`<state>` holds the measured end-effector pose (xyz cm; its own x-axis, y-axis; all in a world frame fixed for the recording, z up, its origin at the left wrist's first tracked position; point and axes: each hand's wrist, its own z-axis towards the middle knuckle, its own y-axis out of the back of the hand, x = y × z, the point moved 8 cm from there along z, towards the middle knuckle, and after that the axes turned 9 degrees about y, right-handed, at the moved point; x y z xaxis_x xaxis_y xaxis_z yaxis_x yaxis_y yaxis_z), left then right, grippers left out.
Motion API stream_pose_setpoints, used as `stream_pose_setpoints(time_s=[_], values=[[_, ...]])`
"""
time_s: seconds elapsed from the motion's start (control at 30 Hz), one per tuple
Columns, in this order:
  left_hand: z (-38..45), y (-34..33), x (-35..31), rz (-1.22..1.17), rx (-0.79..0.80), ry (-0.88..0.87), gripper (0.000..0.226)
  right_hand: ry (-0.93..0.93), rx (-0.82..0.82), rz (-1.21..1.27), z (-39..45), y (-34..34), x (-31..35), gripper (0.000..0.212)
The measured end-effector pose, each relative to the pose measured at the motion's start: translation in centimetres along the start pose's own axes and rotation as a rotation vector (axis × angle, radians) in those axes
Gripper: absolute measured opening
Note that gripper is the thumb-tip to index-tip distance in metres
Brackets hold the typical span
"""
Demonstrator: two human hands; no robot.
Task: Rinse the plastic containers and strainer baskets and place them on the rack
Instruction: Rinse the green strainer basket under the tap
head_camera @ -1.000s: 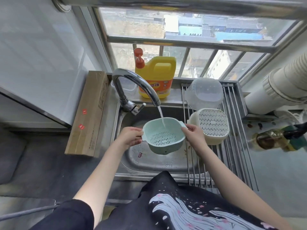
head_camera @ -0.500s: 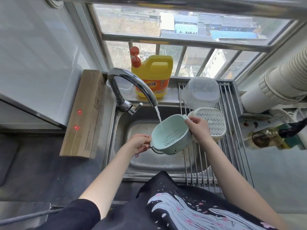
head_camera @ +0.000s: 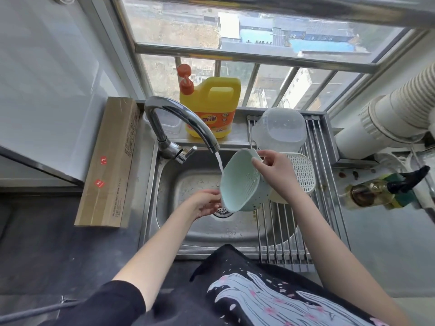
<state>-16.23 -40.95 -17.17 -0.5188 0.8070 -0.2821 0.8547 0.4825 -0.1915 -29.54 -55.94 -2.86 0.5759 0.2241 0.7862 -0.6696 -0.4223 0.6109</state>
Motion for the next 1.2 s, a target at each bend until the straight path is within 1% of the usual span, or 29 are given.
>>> stream_pose_setpoints(time_s=[0.1, 0.23, 0.37, 0.53, 0.67, 0.8, 0.9, 1.03, 1.13, 1.2], values=[[-0.3, 0.1, -1.3, -0.015, 0.032, -0.07, 0.039, 0.05, 0.005, 0.018, 0.1, 0.1, 0.6, 0.03], [-0.8, 0.4, -3.1, -0.033, 0.003, -0.168, 0.045, 0.106, -0.045, 0.035, 0.2, 0.6, 1.0, 0.026], [-1.5, 1.1, -5.0, -0.036, -0.068, -0.315, 0.038, 0.116, -0.091, 0.005, 0.3, 1.2, 0.1, 0.028], [-3.0, 2.1, -6.8, 0.025, -0.207, -0.504, 0.035, 0.078, -0.145, -0.051, 0.3, 1.8, -1.5, 0.029], [-4.8, 2.5, -8.1, 0.027, -0.291, -0.615, 0.029, 0.029, -0.149, -0.094, 0.5, 1.5, -2.5, 0.026], [-6.6, 2.8, -9.5, 0.107, -0.404, -0.741, 0.021, -0.04, -0.154, -0.075, 0.9, 1.0, -3.8, 0.019], [-8.0, 2.9, -10.1, 0.16, -0.459, -0.816, 0.022, -0.074, -0.143, -0.083, 1.1, 0.4, -4.2, 0.018], [-10.0, 3.0, -10.6, 0.217, -0.525, -0.89, 0.024, -0.076, -0.123, -0.177, 1.7, -0.7, -4.2, 0.02], [-11.8, 3.2, -10.8, 0.268, -0.588, -0.952, 0.022, -0.09, -0.104, -0.298, 2.2, -1.9, -4.6, 0.021], [-12.9, 3.4, -11.0, 0.294, -0.595, -0.984, 0.021, -0.089, -0.11, -0.392, 2.2, -2.6, -4.2, 0.023]])
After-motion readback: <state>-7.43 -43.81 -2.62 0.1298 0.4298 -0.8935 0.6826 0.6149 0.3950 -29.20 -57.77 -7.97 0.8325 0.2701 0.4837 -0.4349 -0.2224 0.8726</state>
